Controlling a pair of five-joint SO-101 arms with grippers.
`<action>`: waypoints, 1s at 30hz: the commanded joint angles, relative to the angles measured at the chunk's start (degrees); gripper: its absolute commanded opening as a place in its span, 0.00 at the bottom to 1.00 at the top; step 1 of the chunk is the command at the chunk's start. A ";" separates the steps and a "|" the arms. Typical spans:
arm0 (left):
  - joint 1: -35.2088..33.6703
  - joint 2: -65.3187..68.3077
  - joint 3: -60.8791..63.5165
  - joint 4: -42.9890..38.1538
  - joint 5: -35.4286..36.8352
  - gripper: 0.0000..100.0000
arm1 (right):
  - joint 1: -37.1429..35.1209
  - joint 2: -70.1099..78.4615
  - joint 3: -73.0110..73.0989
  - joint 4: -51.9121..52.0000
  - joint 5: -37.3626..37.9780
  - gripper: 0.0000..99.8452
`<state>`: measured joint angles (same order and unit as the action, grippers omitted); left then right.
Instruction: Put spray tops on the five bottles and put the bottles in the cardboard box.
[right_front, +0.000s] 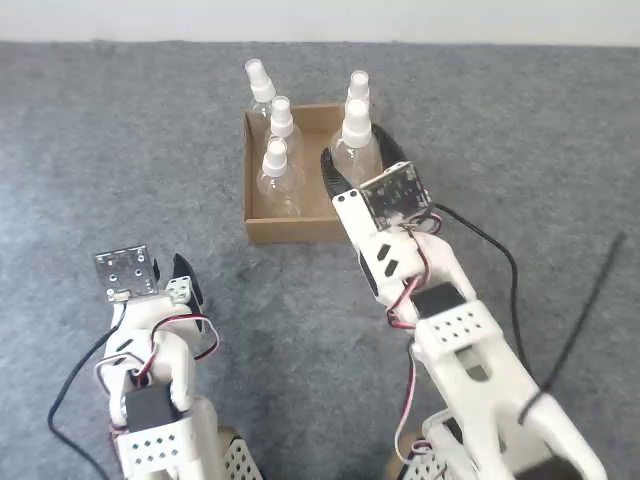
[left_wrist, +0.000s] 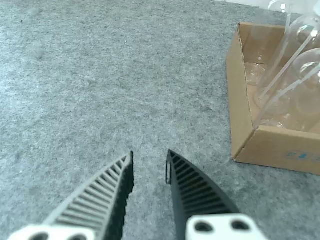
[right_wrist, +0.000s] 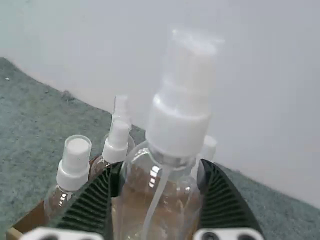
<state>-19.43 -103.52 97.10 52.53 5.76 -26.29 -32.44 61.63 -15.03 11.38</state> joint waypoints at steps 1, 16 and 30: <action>0.00 -0.79 -0.57 -0.18 -0.26 0.10 | 0.75 3.82 -4.40 -5.14 -0.44 0.01; -0.26 -0.79 -0.57 -0.18 -0.26 0.10 | 4.35 26.24 -13.10 -11.30 -4.57 0.01; -0.26 -0.79 -0.57 -0.09 -0.26 0.10 | 6.02 37.93 -18.73 -11.56 -4.75 0.01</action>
<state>-19.43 -103.52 97.10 52.53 5.76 -20.40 6.42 46.33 -24.88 7.08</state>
